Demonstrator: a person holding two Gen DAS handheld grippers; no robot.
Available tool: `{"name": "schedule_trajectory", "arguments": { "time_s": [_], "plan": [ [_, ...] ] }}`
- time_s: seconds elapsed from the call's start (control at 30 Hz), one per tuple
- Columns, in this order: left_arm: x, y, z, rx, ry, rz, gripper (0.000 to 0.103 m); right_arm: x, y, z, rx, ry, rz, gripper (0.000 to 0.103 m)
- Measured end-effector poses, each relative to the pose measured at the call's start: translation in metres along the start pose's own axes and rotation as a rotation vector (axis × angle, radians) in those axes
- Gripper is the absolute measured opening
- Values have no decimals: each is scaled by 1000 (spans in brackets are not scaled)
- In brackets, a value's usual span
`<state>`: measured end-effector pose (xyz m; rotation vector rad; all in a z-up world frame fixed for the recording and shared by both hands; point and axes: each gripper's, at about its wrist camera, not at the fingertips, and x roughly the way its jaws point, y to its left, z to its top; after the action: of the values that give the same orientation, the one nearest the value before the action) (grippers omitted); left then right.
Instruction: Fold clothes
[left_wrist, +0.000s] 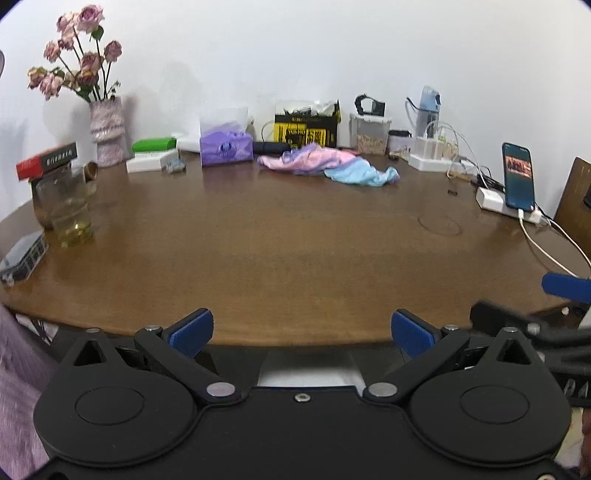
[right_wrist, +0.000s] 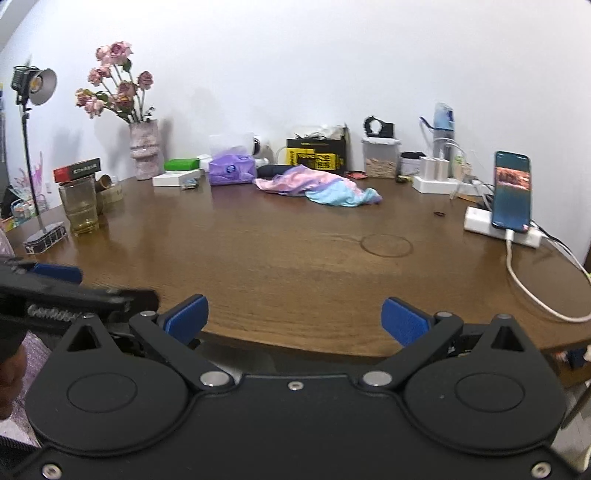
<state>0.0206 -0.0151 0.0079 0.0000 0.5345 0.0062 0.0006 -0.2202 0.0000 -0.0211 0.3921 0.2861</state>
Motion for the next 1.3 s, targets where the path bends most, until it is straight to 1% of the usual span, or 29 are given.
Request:
{"name": "schedule_trajectory", "arguments": {
  "time_s": [0.07, 0.17, 0.27, 0.37, 0.43, 0.47, 0.5, 0.57, 0.6, 0.67, 0.77, 0.83, 0.9, 0.93, 0.97, 1.0, 1.07, 1.17, 1.23, 1.3],
  "plan": [
    [11, -2, 8, 4, -11, 0, 103, 8, -1, 4, -26, -37, -2, 102],
    [29, -4, 22, 15, -14, -7, 103, 23, -8, 18, -46, -75, -38, 102],
    [51, 0, 42, 10, -22, -8, 103, 40, -20, 33, -19, -64, -58, 102],
    [76, 5, 66, 9, -23, -6, 103, 60, -38, 52, 34, -65, -39, 102],
    [99, 9, 83, 8, -16, 8, 103, 80, -51, 70, 46, -66, -39, 102],
    [111, 11, 92, -4, -3, 15, 103, 91, -56, 78, 40, -59, -51, 102],
    [124, 15, 92, -24, 16, 14, 103, 104, -60, 85, 31, -48, -60, 102],
    [146, 25, 102, -75, 52, 7, 103, 126, -65, 96, 9, -27, -70, 102],
    [156, 30, 108, -100, 68, 2, 103, 139, -66, 102, -13, -13, -74, 102],
    [173, 42, 114, -147, 86, 10, 103, 179, -66, 116, -92, 31, -76, 102],
    [192, 63, 120, -204, 97, 32, 103, 225, -59, 127, -217, 88, -47, 102],
    [198, 73, 122, -234, 100, 44, 103, 254, -47, 134, -325, 106, -32, 102],
    [207, 90, 123, -292, 108, 62, 103, 286, -32, 142, -448, 84, -10, 102],
    [208, 94, 122, -299, 103, 65, 103, 305, -24, 147, -501, 48, 25, 102],
    [209, 95, 123, -301, 104, 64, 103, 314, -20, 148, -513, 30, 48, 102],
    [211, 98, 122, -290, 97, 68, 103, 328, -16, 151, -524, 34, 70, 102],
    [213, 100, 122, -258, 84, 69, 103, 369, -3, 158, -552, 87, 119, 102],
    [215, 105, 125, -227, 67, 90, 103, 421, 11, 173, -542, 141, 158, 102],
    [217, 108, 126, -237, 70, 109, 103, 443, 15, 181, -530, 159, 163, 102],
    [219, 116, 125, -269, 84, 125, 103, 463, 15, 188, -505, 174, 164, 102]
  ]
}}
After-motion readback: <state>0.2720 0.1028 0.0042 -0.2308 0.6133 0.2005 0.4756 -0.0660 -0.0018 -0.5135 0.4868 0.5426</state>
